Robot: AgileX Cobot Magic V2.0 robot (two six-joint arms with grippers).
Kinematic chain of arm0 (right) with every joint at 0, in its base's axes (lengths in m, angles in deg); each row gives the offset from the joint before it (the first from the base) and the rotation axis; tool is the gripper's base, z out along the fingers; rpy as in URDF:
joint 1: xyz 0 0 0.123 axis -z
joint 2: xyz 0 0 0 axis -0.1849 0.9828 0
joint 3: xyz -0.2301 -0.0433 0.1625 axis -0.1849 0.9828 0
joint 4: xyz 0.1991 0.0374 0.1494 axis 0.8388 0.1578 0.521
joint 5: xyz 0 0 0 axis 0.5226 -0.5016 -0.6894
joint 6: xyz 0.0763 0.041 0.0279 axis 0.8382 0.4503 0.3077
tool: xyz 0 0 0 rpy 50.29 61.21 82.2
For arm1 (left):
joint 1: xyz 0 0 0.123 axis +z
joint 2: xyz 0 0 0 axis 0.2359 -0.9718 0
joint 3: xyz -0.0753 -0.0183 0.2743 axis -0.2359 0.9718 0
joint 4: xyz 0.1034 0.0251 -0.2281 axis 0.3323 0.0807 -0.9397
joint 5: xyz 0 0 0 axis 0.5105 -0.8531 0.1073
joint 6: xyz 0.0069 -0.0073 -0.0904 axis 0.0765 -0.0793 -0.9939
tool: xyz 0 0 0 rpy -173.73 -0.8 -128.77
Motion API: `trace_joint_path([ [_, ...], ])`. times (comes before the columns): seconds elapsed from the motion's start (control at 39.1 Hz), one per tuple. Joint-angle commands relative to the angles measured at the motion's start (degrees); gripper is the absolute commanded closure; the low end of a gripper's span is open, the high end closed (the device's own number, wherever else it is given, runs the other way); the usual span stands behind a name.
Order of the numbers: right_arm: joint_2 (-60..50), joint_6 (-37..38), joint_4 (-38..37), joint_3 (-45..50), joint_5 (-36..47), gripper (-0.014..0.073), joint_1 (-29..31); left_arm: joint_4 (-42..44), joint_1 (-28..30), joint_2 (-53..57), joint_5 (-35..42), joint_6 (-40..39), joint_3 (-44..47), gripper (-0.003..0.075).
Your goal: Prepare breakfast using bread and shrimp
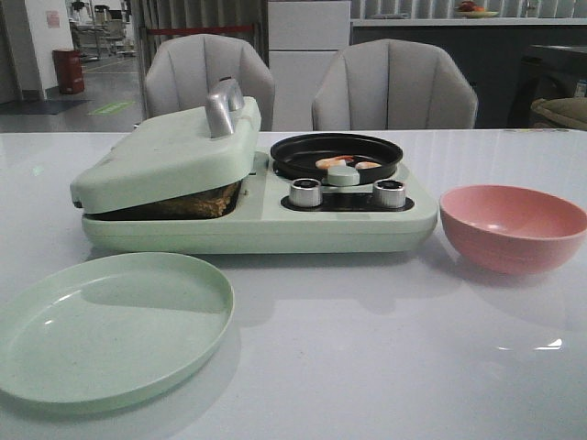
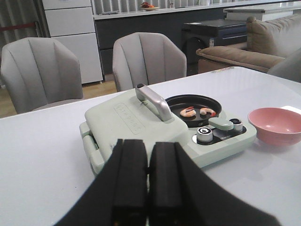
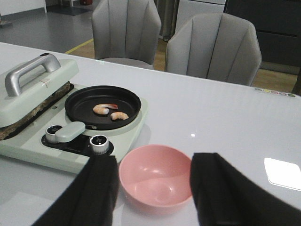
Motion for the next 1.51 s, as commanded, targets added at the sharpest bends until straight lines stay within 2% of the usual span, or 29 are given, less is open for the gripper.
trace_joint_path([
  [0.0,-3.25,-0.55,2.27,2.48,8.30,0.0139,0.05,-0.96,-0.45,-0.58,4.68,-0.57,-1.59,0.0606],
  [0.1,-5.87,-0.55,2.78,3.91,9.97,0.0139,0.05,-0.96,-0.45,-0.58,4.68,-0.57,-1.59,0.0606],
  [0.23,-5.98,-0.55,2.78,4.03,5.86,0.0139,0.05,-0.96,-0.45,-0.58,4.68,-0.57,-1.59,0.0606],
  [0.33,-5.98,-0.55,2.78,4.03,5.73,0.0151,0.05,-0.96,-0.45,-0.58,4.68,-0.57,-1.59,0.0606],
  [0.41,-5.98,-0.55,2.78,4.03,5.99,0.0209,0.05,-0.96,-0.45,-0.58,4.68,-0.57,-1.59,0.0606],
  [0.61,-5.98,-0.55,2.78,4.03,6.15,0.0461,0.05,-0.96,-0.45,-0.58,4.68,-0.57,-1.59,0.0606],
  [1.48,-5.98,-0.55,2.78,4.03,6.06,0.0452,0.05,-0.96,-0.74,-0.58,4.68,-0.57,-1.07,0.0606],
])
